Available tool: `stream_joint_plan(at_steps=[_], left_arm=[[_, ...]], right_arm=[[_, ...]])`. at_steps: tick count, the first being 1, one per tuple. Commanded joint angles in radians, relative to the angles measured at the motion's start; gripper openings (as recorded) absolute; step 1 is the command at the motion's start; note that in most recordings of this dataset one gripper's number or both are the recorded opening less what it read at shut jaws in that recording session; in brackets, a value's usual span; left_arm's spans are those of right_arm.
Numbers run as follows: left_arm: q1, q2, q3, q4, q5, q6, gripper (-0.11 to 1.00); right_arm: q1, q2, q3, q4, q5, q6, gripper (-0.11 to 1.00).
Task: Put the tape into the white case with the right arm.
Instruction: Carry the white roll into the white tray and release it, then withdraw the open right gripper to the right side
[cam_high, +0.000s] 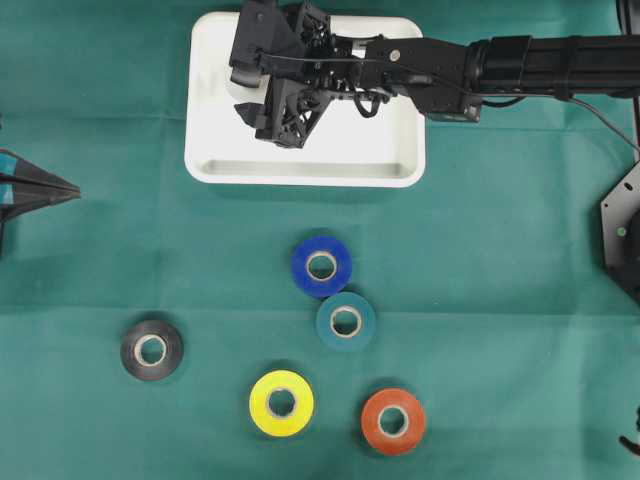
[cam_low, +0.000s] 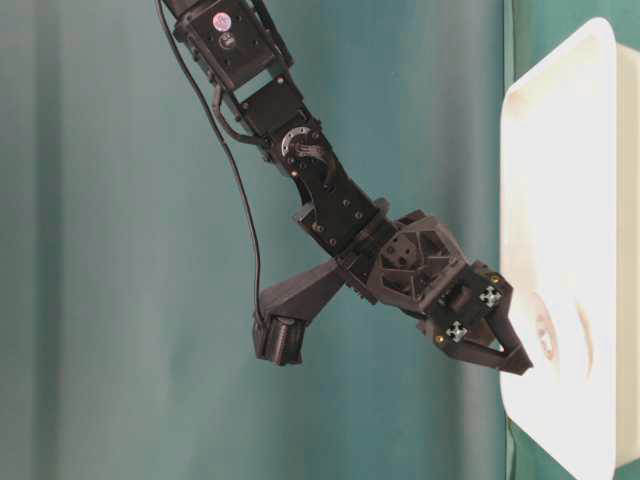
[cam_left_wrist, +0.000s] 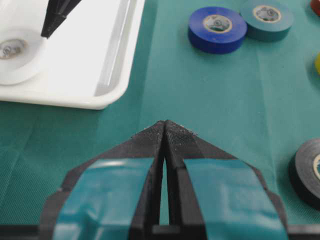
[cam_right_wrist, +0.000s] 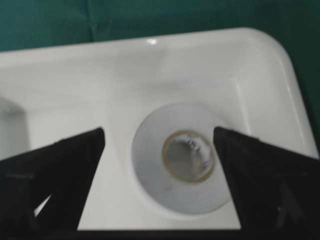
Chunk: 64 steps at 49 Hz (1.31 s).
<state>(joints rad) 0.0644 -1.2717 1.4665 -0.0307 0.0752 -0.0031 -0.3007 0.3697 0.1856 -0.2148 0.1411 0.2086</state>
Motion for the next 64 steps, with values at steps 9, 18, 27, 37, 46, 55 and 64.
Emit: stream_joint_plan(at_steps=[9, 18, 27, 37, 46, 55, 64], left_arm=[[0.005, 0.008, -0.009, 0.002, -0.005, 0.0, 0.0], [0.005, 0.006, -0.009, 0.002, -0.006, 0.0, 0.0], [0.005, 0.005, -0.008, 0.002, -0.006, 0.0, 0.0], [0.006, -0.003, -0.008, 0.002, -0.003, 0.0, 0.0], [0.006, -0.008, -0.008, 0.002, 0.0, 0.0, 0.0], [0.006, -0.008, -0.009, 0.002, 0.0, -0.002, 0.0], [0.006, -0.008, -0.009, 0.002, 0.0, -0.002, 0.0]], right_arm=[[0.006, -0.094, 0.029, -0.002, 0.044, 0.0, 0.67], [0.009, -0.212, 0.16, -0.002, 0.061, 0.0, 0.67], [0.009, -0.356, 0.344, 0.0, 0.031, 0.002, 0.67], [0.009, -0.522, 0.557, 0.003, -0.067, 0.003, 0.67], [0.009, -0.684, 0.756, 0.014, -0.167, 0.017, 0.67], [0.009, -0.813, 0.894, 0.014, -0.206, 0.074, 0.67], [0.009, -0.879, 0.96, 0.012, -0.204, 0.081, 0.67]])
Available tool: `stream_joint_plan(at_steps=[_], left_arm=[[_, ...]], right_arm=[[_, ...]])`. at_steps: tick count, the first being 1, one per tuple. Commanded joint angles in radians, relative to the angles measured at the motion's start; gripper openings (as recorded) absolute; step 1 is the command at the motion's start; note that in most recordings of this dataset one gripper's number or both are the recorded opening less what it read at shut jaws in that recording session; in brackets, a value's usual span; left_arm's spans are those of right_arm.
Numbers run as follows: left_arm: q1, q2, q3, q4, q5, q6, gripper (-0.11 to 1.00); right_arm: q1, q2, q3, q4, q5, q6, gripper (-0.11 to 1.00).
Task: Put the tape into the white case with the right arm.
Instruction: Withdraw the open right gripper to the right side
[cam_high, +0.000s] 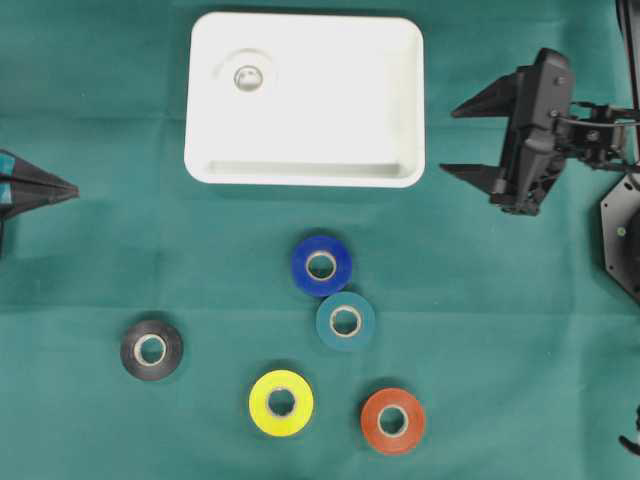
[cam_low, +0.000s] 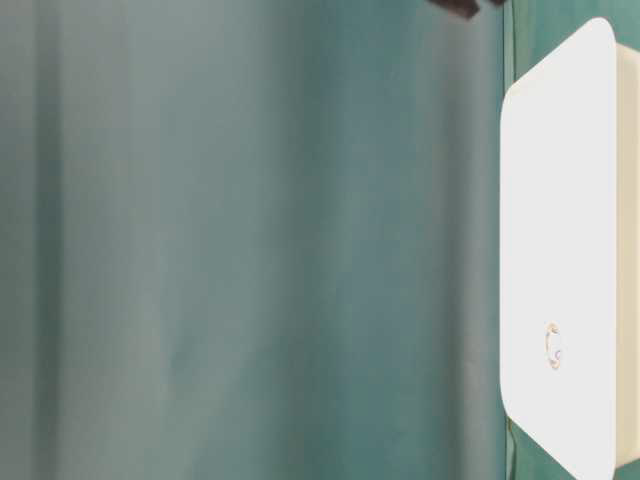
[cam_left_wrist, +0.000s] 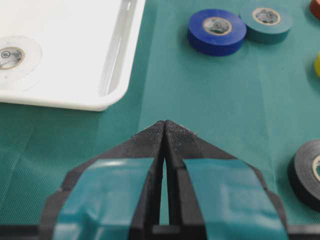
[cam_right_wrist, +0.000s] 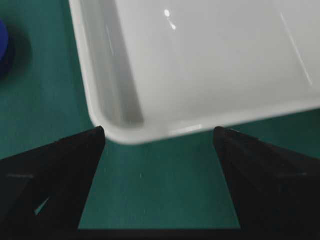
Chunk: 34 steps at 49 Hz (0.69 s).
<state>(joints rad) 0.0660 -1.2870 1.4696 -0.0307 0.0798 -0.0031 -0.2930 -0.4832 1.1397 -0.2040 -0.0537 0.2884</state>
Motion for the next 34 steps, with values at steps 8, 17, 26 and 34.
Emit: stream_joint_plan(at_steps=[8, 17, 26, 34], left_arm=[[0.003, 0.008, -0.012, 0.002, -0.005, -0.002, 0.0], [0.003, 0.008, -0.012, 0.002, -0.005, -0.003, 0.0], [0.005, 0.008, -0.012, 0.002, -0.005, -0.002, 0.0], [0.003, 0.008, -0.014, 0.002, -0.005, -0.003, 0.0]], right_arm=[[0.044, -0.043, 0.028, -0.002, -0.009, 0.002, 0.67], [0.149, -0.048, 0.04, -0.008, 0.012, 0.002, 0.67], [0.258, -0.048, 0.044, -0.008, 0.041, 0.002, 0.67], [0.301, -0.049, 0.044, -0.008, 0.064, 0.002, 0.67]])
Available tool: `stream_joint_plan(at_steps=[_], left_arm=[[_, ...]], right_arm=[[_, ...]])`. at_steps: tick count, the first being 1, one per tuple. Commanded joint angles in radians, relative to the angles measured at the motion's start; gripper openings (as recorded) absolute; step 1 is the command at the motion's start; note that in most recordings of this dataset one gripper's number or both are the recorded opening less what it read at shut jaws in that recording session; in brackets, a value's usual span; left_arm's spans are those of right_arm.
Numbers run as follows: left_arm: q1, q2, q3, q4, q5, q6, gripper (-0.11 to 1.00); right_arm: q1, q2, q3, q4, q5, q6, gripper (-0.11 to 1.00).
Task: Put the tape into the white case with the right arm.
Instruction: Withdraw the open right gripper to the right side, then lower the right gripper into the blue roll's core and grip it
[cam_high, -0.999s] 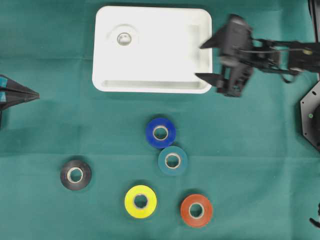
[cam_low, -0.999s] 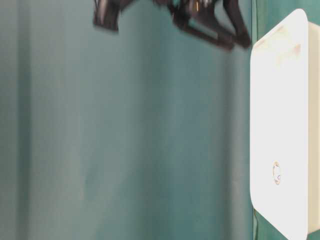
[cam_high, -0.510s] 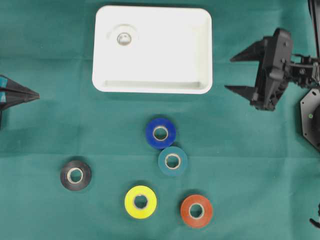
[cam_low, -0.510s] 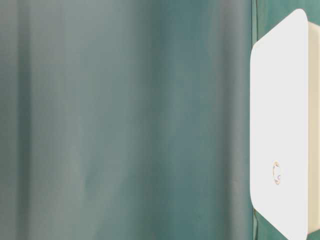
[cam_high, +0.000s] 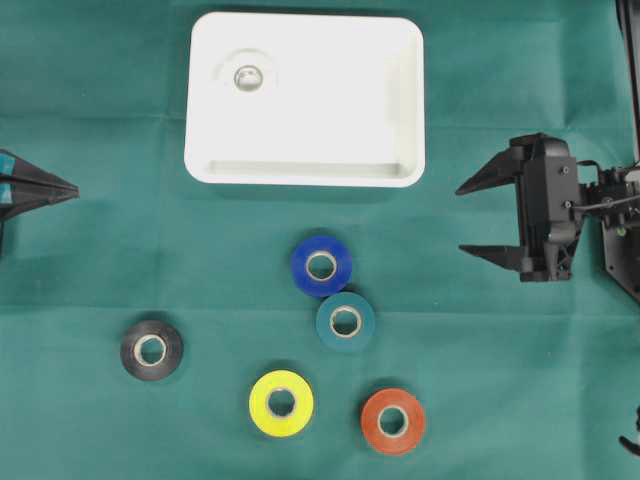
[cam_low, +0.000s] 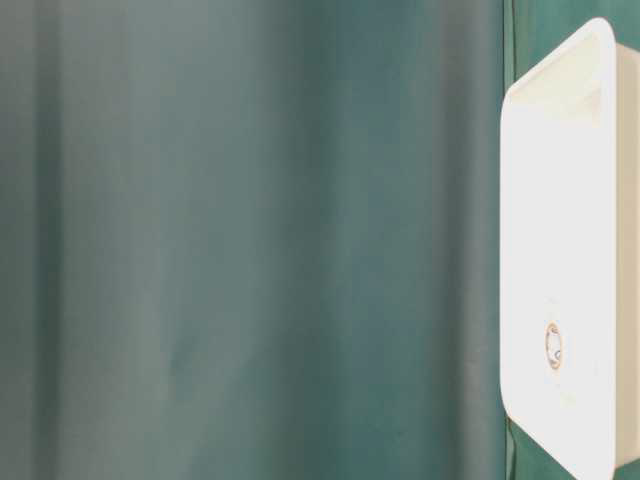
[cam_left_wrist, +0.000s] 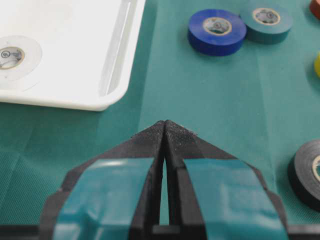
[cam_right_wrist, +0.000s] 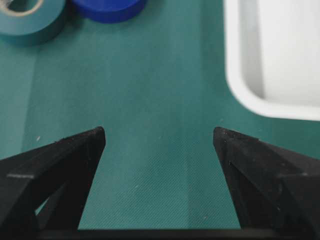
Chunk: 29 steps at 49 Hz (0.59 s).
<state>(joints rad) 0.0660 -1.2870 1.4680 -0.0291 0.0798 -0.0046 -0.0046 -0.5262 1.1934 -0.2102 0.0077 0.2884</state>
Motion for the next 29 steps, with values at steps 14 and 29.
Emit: stream_joint_plan(at_steps=[14, 29], left_arm=[[0.003, 0.008, -0.012, 0.0, -0.005, -0.002, 0.0], [0.005, 0.008, -0.012, 0.0, -0.005, -0.002, 0.0]], right_arm=[[0.014, 0.049, -0.035, -0.002, -0.044, 0.003, 0.67], [0.014, 0.268, -0.207, -0.003, -0.127, 0.0, 0.67]])
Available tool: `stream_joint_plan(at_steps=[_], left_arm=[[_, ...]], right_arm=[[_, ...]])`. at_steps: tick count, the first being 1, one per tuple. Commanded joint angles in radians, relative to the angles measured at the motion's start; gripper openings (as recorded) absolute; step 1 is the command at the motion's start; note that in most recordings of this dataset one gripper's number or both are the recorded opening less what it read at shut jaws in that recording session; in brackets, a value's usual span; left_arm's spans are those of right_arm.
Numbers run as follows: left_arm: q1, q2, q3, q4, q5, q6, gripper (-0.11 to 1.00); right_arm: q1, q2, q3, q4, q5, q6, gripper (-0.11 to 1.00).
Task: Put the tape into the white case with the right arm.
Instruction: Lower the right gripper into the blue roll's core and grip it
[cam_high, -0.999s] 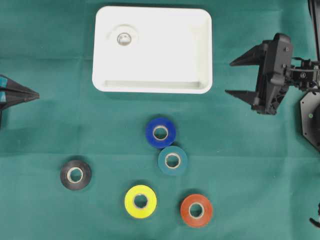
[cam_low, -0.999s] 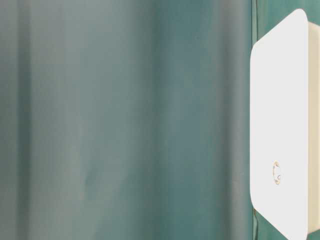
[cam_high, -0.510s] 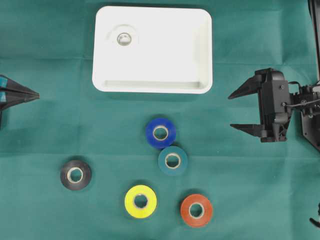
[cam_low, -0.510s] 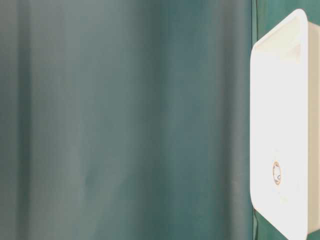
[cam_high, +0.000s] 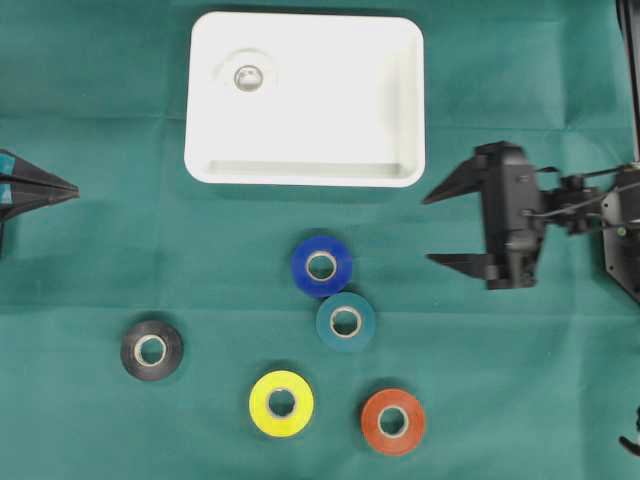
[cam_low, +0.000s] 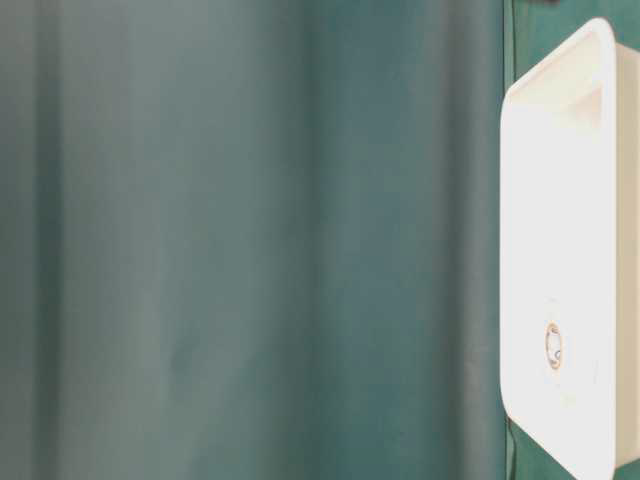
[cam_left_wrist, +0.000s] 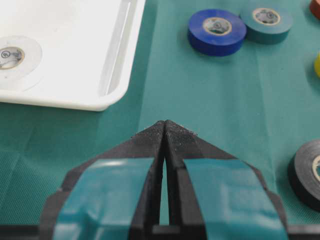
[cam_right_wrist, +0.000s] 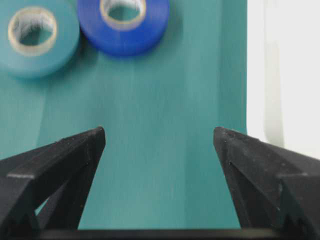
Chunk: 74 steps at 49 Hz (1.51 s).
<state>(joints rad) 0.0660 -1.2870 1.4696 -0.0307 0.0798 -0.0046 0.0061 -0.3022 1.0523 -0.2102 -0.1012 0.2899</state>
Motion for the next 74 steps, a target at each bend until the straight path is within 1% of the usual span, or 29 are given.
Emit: stream_joint_plan(at_steps=[1, 20, 32, 49, 61, 74], left_arm=[[0.003, 0.008, -0.014, 0.002, -0.005, -0.002, 0.0], [0.003, 0.008, -0.012, 0.002, -0.005, -0.002, 0.0], [0.003, 0.008, -0.012, 0.002, -0.005, -0.002, 0.0], [0.005, 0.008, -0.011, 0.002, -0.005, -0.002, 0.0], [0.003, 0.008, -0.011, 0.002, -0.005, -0.002, 0.0], [0.005, 0.008, -0.011, 0.002, -0.005, -0.002, 0.0]], right_arm=[[0.003, 0.06, -0.08, -0.002, -0.018, -0.002, 0.67], [0.008, 0.295, -0.305, -0.002, -0.012, -0.002, 0.67], [0.018, 0.379, -0.399, -0.002, -0.008, 0.0, 0.67], [0.021, 0.434, -0.439, -0.002, 0.086, 0.002, 0.67], [0.028, 0.465, -0.466, -0.002, 0.207, 0.003, 0.67], [0.026, 0.502, -0.505, -0.002, 0.232, 0.005, 0.67]])
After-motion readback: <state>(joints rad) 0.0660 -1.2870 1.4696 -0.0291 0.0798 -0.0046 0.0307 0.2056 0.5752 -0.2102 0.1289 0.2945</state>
